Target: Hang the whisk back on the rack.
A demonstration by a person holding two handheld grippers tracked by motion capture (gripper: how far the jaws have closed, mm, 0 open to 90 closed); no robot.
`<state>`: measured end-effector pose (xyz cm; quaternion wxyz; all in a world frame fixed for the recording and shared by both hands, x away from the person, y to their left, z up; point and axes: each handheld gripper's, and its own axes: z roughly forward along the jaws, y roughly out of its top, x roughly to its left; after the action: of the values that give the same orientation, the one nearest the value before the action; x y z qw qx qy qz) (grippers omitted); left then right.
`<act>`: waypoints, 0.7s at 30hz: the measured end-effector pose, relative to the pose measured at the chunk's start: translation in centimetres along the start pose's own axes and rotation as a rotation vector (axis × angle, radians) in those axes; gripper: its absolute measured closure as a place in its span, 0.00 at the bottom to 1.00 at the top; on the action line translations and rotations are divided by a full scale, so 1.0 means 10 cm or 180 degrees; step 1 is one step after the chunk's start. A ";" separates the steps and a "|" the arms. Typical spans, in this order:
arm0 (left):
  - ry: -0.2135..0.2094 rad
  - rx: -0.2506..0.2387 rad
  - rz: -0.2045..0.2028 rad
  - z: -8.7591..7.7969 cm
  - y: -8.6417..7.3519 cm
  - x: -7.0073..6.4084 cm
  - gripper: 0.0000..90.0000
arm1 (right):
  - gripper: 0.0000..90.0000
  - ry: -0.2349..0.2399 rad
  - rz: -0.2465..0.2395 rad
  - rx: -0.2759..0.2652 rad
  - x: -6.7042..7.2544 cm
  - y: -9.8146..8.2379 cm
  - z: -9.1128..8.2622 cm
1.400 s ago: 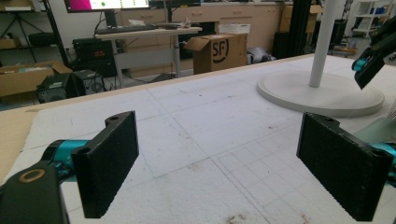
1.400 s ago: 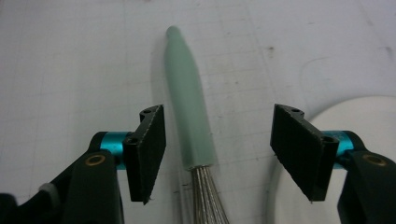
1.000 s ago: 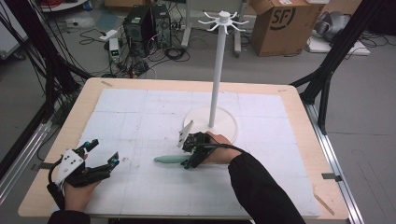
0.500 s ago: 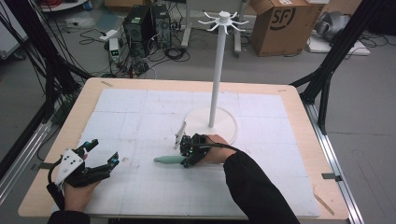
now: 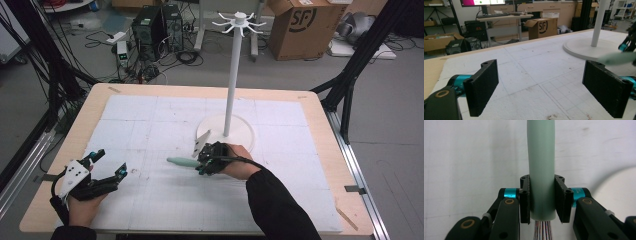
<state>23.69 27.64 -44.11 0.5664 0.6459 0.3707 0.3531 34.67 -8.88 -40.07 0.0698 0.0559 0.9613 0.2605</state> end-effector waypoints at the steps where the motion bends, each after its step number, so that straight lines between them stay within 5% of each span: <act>1: -0.0001 -0.0006 -0.0007 0.00 0.00 0.00 0.16 | 0.77 -0.0055 0.0059 -0.0124 -0.03 -0.03 -0.05; 8: 0.0011 0.0002 0.0005 0.00 0.00 -0.01 0.16 | 0.77 -0.0415 0.0368 -0.0501 -0.10 -0.27 -0.44; 13: 0.0010 0.0010 0.0003 0.00 0.00 -0.01 0.16 | 0.77 -0.0529 0.0522 -0.0717 -0.13 -0.43 -0.67; 21: 0.0010 0.0014 0.0004 0.00 -0.01 -0.01 0.16 | 0.77 -0.0464 0.0671 -0.1077 -0.25 -0.66 -0.99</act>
<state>23.64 27.50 -44.18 0.5641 0.6468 0.3719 0.3536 35.00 -19.76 -34.69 0.1199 0.1623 0.8851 0.4194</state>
